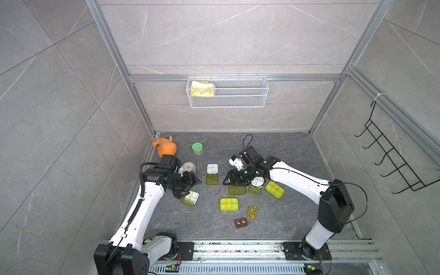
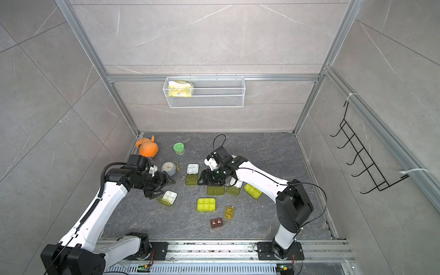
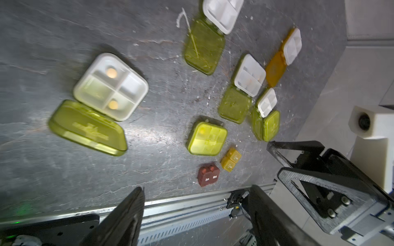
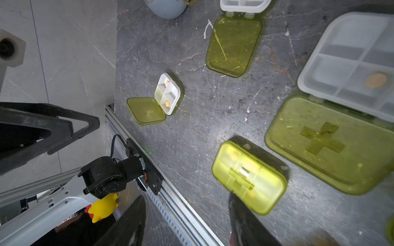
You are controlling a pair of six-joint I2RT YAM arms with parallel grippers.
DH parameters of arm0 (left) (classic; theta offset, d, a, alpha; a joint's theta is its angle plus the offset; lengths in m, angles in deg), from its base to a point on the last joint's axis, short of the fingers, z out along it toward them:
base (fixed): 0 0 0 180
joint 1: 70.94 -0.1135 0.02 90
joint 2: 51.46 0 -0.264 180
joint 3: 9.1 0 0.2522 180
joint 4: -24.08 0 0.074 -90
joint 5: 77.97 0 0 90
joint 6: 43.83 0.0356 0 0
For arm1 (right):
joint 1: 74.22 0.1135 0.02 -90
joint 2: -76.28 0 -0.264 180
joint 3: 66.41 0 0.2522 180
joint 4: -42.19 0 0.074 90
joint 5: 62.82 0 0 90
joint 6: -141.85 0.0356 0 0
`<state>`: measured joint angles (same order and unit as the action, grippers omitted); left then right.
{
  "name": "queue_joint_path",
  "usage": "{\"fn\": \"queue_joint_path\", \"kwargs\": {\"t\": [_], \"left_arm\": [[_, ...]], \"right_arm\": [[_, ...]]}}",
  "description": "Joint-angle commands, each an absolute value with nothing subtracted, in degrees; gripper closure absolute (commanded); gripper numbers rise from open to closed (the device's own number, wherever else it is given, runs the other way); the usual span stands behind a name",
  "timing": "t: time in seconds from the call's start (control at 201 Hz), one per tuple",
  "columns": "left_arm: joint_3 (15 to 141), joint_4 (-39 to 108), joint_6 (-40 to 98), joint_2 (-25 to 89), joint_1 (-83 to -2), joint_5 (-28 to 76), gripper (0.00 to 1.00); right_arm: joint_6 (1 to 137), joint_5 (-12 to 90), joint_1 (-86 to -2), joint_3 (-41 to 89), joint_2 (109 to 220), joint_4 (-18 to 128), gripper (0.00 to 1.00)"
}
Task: Close pillboxes
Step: Move the pillbox to the center of the board.
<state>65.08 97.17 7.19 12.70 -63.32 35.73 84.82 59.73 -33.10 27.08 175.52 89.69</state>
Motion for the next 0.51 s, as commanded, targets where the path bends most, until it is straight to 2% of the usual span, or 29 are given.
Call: {"fn": "queue_joint_path", "kwargs": {"t": [0.0, 0.149, 0.334, 0.503], "left_arm": [[67.0, 103.1, 8.0, 10.3, -65.8, 32.1, 0.18], [61.7, 97.2, 4.3, 9.8, -68.8, 30.1, 0.17], [55.5, 86.7, 3.8, 11.5, -75.7, 34.5, 0.17], [53.7, 78.8, 6.8, 17.8, -81.5, 38.8, 0.17]], "right_arm": [[81.4, 62.8, -32.9, 32.6, 179.6, 92.8, 0.36], [76.1, 64.0, -31.0, 38.7, 183.5, 95.5, 0.35], [73.5, 61.2, -26.8, 42.1, 186.4, 96.4, 0.36], [75.3, 56.8, -22.6, 42.7, 187.2, 94.4, 0.36]]}}
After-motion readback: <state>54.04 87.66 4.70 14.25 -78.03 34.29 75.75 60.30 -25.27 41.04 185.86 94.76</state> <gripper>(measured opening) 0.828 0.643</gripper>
